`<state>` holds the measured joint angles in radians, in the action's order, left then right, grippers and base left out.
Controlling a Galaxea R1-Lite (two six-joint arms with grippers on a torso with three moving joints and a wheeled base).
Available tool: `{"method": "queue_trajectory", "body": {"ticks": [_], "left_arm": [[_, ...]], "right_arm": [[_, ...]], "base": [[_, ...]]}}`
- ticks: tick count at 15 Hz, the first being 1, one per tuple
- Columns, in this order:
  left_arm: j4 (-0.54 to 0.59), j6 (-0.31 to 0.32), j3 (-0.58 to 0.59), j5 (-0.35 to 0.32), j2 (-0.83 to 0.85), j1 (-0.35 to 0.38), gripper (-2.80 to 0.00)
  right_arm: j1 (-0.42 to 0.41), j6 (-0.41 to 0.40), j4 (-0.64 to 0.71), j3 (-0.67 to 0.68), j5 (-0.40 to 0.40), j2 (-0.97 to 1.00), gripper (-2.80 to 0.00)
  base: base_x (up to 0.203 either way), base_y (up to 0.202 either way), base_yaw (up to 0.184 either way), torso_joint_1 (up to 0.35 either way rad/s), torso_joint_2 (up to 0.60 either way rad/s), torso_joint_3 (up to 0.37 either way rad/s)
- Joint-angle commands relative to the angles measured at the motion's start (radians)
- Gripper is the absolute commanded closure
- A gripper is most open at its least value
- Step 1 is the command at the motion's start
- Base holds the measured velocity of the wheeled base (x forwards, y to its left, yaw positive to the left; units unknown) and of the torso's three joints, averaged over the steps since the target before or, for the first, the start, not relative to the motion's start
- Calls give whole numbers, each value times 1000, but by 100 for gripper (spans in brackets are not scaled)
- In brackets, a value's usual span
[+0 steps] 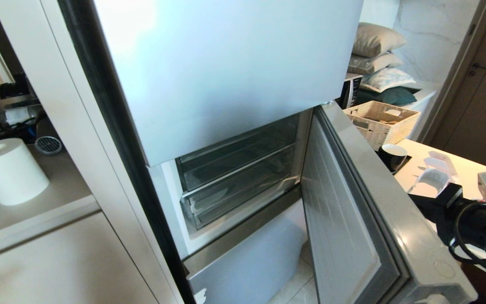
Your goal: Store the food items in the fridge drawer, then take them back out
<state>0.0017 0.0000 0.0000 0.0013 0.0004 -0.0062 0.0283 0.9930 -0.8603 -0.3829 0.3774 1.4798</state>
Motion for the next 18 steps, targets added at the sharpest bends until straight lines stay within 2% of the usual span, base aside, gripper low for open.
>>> {"method": "queue_trajectory", "body": {"ticks": [1,3,5,7,9,11,13,15,18], "left_arm": [[0,0,0,0,0,0,0],[0,0,0,0,0,0,0],[0,0,0,0,1,0,0],[0,0,0,0,0,0,0],[0,0,0,0,0,-1,0],[0,0,0,0,0,0,0],[0,0,0,0,0,0,0],[0,0,0,0,1,-1,0],[0,0,0,0,0,0,0]], "right_arm": [[129,5,-1,-23,-1,3,0],[244,2,6,-103,-27,86,0],[323,-15,8,-206,-97,219,0],[384,-74,9,-347,-154,379,0],[438,-136,37,-543,-185,536,0],[481,-220,134,-744,-202,643,0],[518,-294,215,-854,-213,697,0],[525,-309,231,-812,-216,644,0],[527,-351,233,-640,-215,439,0]], "base": [[0,0,0,0,0,0],[0,0,0,0,0,0],[0,0,0,0,0,0],[0,0,0,0,0,0],[0,0,0,0,0,0],[0,0,0,0,0,0],[0,0,0,0,0,0],[0,0,0,0,0,0],[0,0,0,0,0,0]]}}
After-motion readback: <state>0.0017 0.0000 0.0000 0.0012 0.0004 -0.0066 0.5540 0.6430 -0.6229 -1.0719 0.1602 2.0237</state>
